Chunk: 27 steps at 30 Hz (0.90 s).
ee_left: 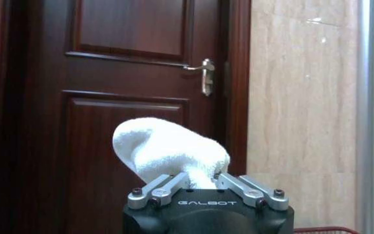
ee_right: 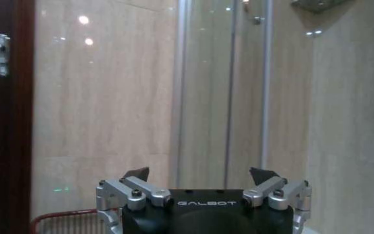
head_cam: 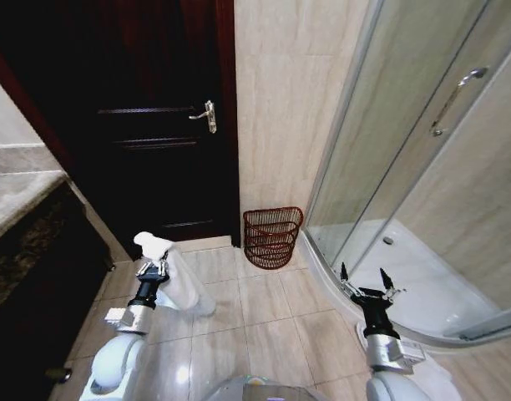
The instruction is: Discard the used towel into the hamper.
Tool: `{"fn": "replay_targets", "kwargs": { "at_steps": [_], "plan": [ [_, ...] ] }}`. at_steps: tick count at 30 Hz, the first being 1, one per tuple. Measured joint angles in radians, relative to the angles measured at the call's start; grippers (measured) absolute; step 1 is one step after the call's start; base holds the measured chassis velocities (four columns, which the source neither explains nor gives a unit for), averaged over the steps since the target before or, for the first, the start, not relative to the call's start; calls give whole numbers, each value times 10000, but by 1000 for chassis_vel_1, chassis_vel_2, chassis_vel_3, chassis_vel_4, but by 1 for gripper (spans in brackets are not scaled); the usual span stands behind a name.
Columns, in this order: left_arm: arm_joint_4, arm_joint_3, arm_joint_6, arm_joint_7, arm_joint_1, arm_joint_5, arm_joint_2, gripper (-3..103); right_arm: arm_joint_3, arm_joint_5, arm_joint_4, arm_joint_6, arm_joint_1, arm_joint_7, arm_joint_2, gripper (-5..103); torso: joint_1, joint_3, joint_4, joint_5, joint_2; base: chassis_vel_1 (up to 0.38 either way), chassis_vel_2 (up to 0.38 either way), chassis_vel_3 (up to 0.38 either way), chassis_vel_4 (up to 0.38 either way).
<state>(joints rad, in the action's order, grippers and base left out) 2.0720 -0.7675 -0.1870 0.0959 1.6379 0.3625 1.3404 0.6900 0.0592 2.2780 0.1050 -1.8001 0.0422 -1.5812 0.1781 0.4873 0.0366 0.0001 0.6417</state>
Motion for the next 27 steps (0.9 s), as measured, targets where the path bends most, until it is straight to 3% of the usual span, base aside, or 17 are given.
{"fn": "replay_targets", "kwargs": {
  "at_steps": [23,27],
  "plan": [
    [-200,30,-305,151,17,136,24,7,93,279,-67,75,-28,-127,-9,100,8,10,-6,1,20,-91,-87,-92,-88],
    [-219,22,-354,162,48,139,7,7,106,327,-104,115,-61,-256,-25,100,8,11,2,0,22,-3,-7,-13,-2]
  ]
}}
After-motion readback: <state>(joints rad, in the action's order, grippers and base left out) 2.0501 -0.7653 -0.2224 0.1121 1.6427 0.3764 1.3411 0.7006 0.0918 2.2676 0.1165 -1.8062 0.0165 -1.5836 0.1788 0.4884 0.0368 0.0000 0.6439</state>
